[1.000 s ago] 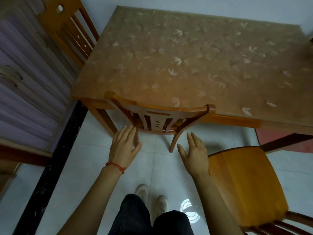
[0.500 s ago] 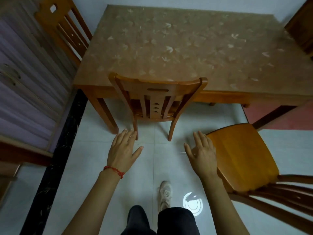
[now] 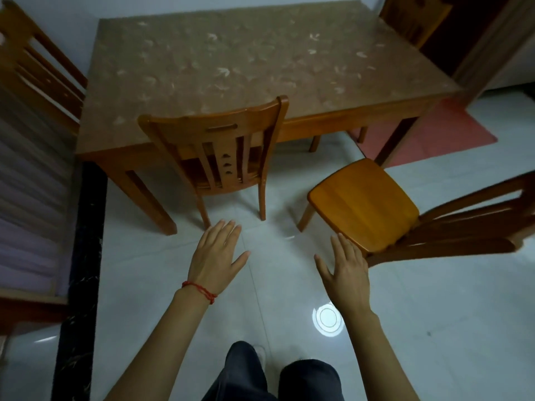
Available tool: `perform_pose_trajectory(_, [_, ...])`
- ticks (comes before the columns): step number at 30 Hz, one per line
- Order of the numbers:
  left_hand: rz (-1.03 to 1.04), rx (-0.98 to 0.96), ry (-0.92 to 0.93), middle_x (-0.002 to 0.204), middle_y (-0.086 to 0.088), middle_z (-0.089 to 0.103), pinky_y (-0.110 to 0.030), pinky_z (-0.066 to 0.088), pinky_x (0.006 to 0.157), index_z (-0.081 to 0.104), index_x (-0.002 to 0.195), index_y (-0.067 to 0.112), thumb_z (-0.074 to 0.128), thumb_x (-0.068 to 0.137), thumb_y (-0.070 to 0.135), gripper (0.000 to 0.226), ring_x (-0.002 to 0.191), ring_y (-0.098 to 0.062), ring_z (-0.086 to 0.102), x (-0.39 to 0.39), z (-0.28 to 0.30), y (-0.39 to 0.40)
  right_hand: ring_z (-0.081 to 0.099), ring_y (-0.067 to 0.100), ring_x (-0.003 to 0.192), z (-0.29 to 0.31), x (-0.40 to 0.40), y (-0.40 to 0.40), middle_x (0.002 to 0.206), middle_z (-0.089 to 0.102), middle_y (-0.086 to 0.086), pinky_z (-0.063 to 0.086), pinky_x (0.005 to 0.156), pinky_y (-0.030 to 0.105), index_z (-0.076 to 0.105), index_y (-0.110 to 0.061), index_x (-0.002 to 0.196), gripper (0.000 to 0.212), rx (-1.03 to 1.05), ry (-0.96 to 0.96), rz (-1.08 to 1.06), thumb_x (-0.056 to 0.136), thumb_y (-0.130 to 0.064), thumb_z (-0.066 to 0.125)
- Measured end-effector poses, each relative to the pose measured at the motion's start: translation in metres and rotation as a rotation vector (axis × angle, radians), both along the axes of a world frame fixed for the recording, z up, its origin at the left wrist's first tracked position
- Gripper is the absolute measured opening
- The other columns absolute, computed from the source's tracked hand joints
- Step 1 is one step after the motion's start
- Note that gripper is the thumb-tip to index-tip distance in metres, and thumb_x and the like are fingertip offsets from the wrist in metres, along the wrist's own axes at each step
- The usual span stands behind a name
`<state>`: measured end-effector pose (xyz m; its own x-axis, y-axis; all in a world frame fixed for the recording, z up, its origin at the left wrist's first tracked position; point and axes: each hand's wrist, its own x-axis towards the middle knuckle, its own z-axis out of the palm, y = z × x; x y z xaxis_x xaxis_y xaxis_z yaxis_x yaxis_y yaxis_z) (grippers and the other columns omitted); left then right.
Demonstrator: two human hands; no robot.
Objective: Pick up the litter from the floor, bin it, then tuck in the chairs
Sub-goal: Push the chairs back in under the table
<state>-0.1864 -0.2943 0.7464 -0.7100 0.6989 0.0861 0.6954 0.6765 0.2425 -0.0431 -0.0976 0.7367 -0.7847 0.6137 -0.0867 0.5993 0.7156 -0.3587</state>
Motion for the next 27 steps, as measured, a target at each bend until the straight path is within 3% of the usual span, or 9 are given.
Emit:
perform_pose_trajectory(5, [-0.147, -0.013, 0.014, 0.117, -0.025, 0.062, -0.057, 0.041, 0.092, 0.059, 0.114, -0.006, 0.072, 0.077, 0.026, 0.051, 0.110, -0.041, 0.056, 0.034, 0.005, 0.031, 0.030, 0.028, 0.136, -0.001, 0.053, 0.012, 0.146, 0.036, 0.011, 0.027, 0.111, 0.047, 0.034, -0.012, 0.137, 0.059, 0.004, 0.019, -0.101, 0.090, -0.046, 0.046])
perform_pose_trajectory(12, [-0.436, -0.044, 0.028, 0.115, -0.023, 0.063, -0.055, 0.045, 0.089, 0.060, 0.113, -0.005, 0.022, 0.093, 0.050, 0.070, 0.108, -0.039, 0.058, 0.102, 0.011, 0.104, 0.031, 0.029, 0.135, -0.003, 0.162, 0.042, 0.145, 0.038, 0.012, 0.026, 0.109, 0.042, 0.035, -0.011, 0.137, 0.058, 0.041, 0.022, -0.325, 0.090, -0.043, 0.047])
perform_pose_trajectory(15, [-0.555, -0.031, 0.045, 0.116, -0.025, 0.062, -0.056, 0.044, 0.090, 0.059, 0.114, -0.006, 0.063, 0.084, 0.034, 0.051, 0.109, -0.041, 0.057, 0.139, 0.009, 0.142, 0.032, 0.030, 0.134, -0.004, 0.214, 0.056, 0.144, 0.039, 0.014, 0.026, 0.109, 0.042, 0.037, -0.009, 0.136, 0.056, 0.038, 0.043, -0.456, 0.090, -0.039, 0.050])
perform_pose_trajectory(17, [-0.625, -0.031, 0.040, 0.115, -0.025, 0.062, -0.057, 0.044, 0.089, 0.059, 0.114, -0.007, 0.078, 0.070, 0.025, 0.058, 0.109, -0.041, 0.057, 0.165, 0.010, 0.168, 0.032, 0.029, 0.134, -0.005, 0.248, 0.064, 0.144, 0.039, 0.014, 0.025, 0.109, 0.041, 0.037, -0.009, 0.136, 0.055, 0.032, 0.055, -0.535, 0.090, -0.037, 0.051])
perform_pose_trajectory(27, [-0.918, -0.025, 0.020, 0.114, -0.027, 0.062, -0.059, 0.042, 0.090, 0.060, 0.111, -0.008, 0.080, 0.069, 0.022, 0.056, 0.108, -0.043, 0.057, 0.289, 0.002, 0.278, 0.034, 0.029, 0.133, -0.010, 0.396, 0.100, 0.143, 0.040, 0.014, 0.027, 0.107, 0.041, 0.038, -0.007, 0.134, 0.055, 0.053, 0.039, -0.866, 0.089, -0.035, 0.053])
